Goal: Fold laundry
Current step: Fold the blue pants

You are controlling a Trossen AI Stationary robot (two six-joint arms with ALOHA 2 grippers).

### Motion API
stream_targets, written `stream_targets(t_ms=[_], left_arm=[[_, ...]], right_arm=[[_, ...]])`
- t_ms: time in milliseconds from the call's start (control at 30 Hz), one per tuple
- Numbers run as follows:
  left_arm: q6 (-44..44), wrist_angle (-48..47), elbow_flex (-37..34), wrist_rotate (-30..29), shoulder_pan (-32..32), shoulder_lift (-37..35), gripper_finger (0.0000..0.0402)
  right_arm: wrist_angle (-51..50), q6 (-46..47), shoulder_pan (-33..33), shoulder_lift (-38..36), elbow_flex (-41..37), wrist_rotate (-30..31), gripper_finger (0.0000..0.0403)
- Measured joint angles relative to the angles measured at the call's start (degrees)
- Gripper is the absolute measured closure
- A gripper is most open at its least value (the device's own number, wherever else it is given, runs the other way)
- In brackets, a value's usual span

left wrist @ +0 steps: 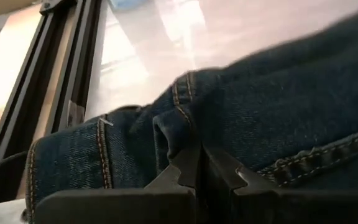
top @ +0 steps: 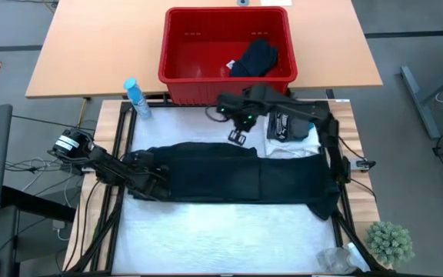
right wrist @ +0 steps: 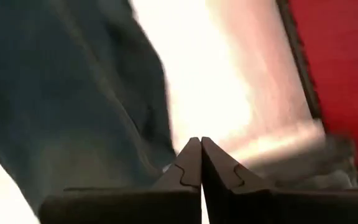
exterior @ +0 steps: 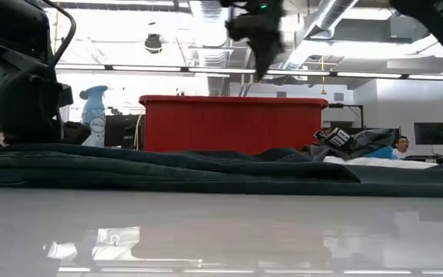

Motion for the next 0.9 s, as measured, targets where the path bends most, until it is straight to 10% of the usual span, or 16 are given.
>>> stream_targets(t_ms=[667,900], left_arm=[[10.7,-2.4,3.0,11.0,-7.4,-1.7,0.0401],[17.6,-5.7,5.8,14.1,-7.6,-7.6,0.0401]], right_arm=[[17.1,8.8,18.3,-17.6,-44.8,-11.5,0.0234],[19.4,32.1,23.9,-18.1,-55.3,-12.8,0.0220]])
